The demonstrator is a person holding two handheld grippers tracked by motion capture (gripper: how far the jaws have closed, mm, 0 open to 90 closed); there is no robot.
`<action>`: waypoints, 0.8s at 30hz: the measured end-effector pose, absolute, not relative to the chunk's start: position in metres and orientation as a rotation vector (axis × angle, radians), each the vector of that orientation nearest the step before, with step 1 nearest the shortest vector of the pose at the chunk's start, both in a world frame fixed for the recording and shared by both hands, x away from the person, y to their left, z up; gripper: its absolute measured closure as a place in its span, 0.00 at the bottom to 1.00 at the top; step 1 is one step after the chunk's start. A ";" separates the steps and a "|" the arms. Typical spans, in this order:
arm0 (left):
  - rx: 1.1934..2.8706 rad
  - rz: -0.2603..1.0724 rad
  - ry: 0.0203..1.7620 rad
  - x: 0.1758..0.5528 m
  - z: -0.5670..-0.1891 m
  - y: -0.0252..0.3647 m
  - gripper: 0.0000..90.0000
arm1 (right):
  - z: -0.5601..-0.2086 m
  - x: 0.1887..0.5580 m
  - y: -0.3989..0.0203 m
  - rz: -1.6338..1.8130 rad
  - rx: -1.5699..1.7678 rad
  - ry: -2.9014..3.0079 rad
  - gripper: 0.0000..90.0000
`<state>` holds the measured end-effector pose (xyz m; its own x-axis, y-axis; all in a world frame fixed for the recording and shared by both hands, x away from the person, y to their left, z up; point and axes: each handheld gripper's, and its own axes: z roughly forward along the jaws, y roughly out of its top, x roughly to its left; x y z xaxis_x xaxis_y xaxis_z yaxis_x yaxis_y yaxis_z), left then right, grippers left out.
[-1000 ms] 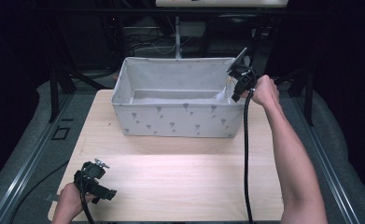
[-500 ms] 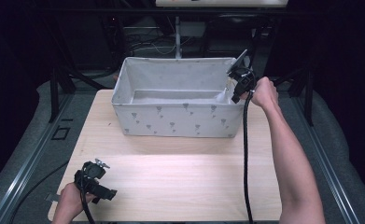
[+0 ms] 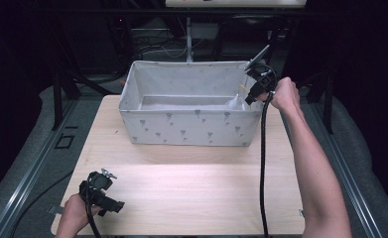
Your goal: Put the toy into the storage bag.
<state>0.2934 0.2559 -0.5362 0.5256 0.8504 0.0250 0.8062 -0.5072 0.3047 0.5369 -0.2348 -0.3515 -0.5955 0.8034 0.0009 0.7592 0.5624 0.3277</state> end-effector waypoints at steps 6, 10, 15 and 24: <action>2.511 0.248 1.393 0.294 -0.536 0.256 0.00 | -0.337 0.530 -0.238 0.487 1.331 2.613 0.51; 2.512 0.247 1.396 0.294 -0.536 0.256 0.00 | -0.325 0.522 -0.241 0.508 1.323 2.592 0.36; 2.515 0.250 1.391 0.293 -0.537 0.256 0.00 | -0.313 0.507 -0.242 0.522 1.298 2.569 0.25; 2.508 0.258 1.394 0.292 -0.536 0.255 0.00 | -0.295 0.472 -0.236 0.583 1.213 2.568 0.13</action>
